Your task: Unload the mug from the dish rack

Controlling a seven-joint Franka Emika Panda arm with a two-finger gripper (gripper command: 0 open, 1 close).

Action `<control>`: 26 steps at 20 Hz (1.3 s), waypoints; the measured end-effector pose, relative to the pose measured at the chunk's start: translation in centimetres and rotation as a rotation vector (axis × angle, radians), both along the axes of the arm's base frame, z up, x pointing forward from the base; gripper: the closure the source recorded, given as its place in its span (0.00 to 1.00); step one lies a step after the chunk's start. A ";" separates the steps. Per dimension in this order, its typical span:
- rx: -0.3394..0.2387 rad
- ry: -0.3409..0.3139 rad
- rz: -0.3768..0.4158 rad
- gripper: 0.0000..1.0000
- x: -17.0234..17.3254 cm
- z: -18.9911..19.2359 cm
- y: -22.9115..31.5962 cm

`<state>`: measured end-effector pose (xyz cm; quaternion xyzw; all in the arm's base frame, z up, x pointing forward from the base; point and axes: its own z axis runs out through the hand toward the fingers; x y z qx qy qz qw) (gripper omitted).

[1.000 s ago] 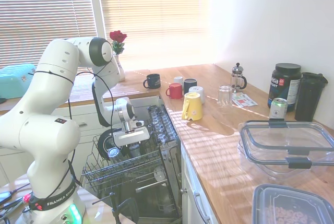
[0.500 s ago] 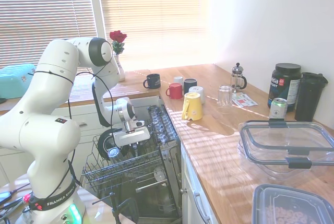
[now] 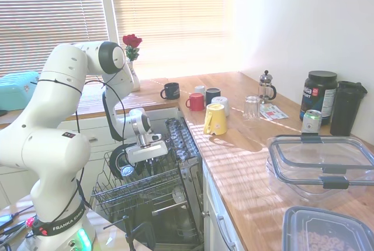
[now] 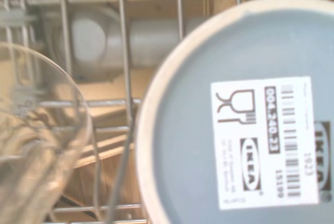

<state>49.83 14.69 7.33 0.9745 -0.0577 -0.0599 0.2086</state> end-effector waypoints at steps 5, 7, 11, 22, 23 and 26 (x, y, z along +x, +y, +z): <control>0.034 -0.053 0.018 1.00 -2.7 4.9 3.9; 0.049 -0.061 0.034 1.00 -4.6 6.0 6.0; 0.071 -0.096 0.028 1.00 -6.4 8.0 7.8; 0.252 -0.295 -0.212 1.00 -0.7 23.2 0.0; 0.267 -0.302 -0.241 1.00 0.1 23.9 -1.1; 0.305 -0.317 -0.314 1.00 2.1 25.7 -4.3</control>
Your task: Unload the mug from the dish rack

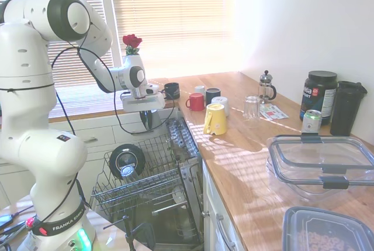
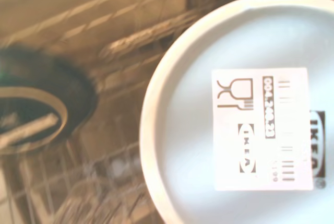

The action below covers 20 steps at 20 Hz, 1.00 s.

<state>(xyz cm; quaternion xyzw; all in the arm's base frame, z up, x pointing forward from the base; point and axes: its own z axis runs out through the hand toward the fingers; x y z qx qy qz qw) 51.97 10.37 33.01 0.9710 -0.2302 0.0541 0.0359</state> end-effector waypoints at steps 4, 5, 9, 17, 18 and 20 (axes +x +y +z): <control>0.047 -0.015 -0.073 1.00 2.2 2.3 -4.4; 0.060 -0.015 -0.087 1.00 2.6 2.8 -5.5; 0.083 -0.009 -0.135 1.00 4.0 4.5 -10.5; 0.075 0.047 -0.186 1.00 7.9 3.9 -16.0; 0.073 0.055 -0.187 1.00 8.5 3.6 -16.1; 0.069 0.069 -0.191 0.00 9.5 2.9 -16.5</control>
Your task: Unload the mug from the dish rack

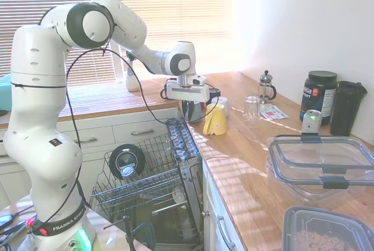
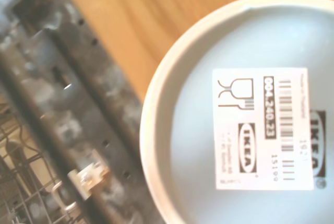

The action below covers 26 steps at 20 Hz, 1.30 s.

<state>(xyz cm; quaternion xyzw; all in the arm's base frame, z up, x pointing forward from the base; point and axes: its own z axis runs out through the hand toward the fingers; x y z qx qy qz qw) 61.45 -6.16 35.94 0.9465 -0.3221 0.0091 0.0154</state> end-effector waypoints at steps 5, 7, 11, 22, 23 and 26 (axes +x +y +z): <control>-0.010 0.019 -0.035 0.00 1.8 -0.3 -1.5; -0.013 0.017 -0.050 0.00 2.3 -0.5 -1.6; -0.014 0.016 -0.068 0.00 2.6 -0.8 -1.5; -0.022 -0.025 -0.063 0.00 0.1 2.6 -0.9; -0.020 -0.024 -0.056 0.00 -1.0 2.8 -0.5; -0.012 -0.020 -0.056 0.00 -4.3 2.3 0.3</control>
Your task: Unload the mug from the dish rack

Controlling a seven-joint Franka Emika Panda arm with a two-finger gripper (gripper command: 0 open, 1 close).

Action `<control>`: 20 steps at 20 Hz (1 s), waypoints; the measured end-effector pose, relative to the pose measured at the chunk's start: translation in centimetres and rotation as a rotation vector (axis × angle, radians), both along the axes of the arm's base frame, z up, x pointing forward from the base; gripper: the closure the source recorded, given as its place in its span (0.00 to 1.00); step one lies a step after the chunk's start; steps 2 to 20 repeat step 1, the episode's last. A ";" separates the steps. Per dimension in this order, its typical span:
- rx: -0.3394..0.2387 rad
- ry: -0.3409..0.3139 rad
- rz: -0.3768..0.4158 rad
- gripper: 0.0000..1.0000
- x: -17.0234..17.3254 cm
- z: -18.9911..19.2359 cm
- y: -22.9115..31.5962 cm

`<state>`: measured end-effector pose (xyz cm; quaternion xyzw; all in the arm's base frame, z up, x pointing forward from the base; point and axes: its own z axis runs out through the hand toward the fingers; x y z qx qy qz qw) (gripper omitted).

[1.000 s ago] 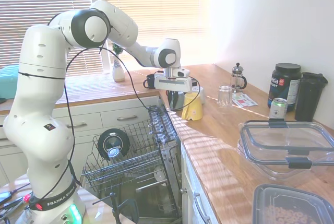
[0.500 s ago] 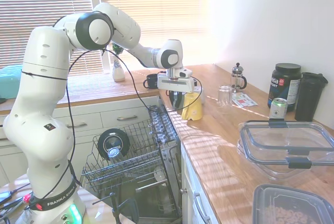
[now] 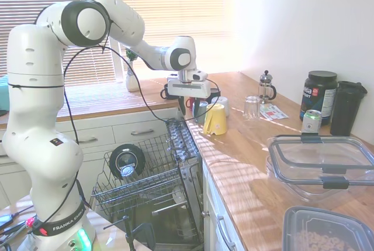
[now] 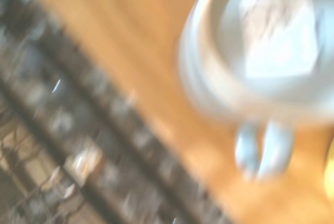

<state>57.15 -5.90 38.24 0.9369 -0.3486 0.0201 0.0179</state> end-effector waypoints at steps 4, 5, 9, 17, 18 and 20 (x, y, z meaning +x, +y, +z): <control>0.002 0.001 -0.002 0.00 -0.8 -0.5 0.1; 0.002 0.001 -0.002 0.00 -0.8 -0.5 0.1; 0.002 0.001 -0.002 0.00 -0.8 -0.5 0.1; 0.002 0.001 -0.002 0.00 -0.8 -0.5 0.1; 0.002 0.001 -0.002 0.00 -0.8 -0.5 0.1; 0.002 0.001 -0.002 0.00 -0.8 -0.5 0.1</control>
